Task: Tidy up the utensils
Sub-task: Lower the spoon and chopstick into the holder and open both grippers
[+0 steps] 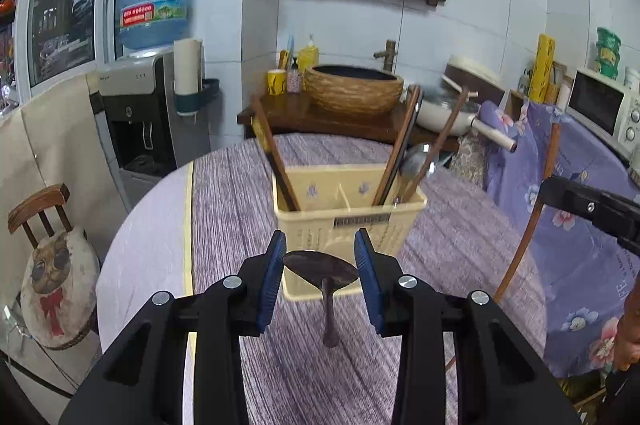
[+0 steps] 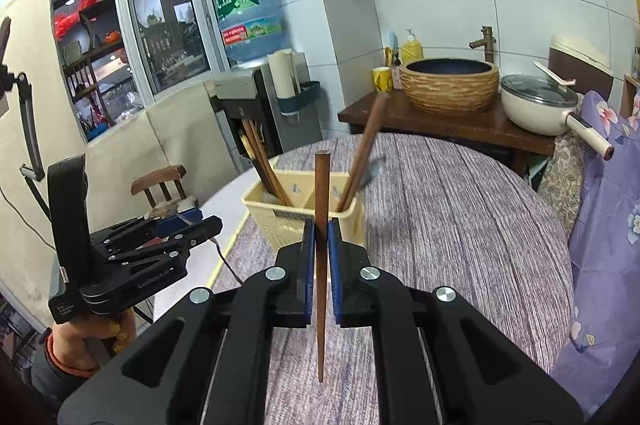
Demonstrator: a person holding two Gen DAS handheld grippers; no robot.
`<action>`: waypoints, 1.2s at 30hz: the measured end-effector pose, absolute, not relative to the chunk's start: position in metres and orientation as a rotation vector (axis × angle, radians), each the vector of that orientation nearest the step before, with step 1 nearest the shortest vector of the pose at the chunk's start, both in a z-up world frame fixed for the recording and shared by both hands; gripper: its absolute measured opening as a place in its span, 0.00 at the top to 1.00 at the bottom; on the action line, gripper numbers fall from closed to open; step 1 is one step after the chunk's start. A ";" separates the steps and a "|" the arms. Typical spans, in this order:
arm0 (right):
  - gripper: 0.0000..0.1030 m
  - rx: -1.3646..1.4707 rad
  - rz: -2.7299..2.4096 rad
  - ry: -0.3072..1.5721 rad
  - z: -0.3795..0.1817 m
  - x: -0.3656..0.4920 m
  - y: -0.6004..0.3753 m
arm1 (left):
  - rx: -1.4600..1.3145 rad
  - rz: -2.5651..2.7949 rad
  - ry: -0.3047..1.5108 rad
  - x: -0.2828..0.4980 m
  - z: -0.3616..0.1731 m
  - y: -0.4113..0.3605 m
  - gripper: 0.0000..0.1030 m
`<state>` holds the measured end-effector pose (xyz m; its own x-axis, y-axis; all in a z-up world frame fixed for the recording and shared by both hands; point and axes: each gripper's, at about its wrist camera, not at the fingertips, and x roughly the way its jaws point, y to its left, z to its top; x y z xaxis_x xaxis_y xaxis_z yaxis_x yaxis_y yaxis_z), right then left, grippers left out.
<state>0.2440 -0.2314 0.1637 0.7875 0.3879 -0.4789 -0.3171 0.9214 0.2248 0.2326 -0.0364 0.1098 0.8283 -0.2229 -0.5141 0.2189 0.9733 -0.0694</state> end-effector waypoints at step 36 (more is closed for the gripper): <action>0.92 0.056 0.234 0.396 0.150 0.347 -0.170 | -0.051 -0.169 0.558 0.322 0.088 -0.050 0.65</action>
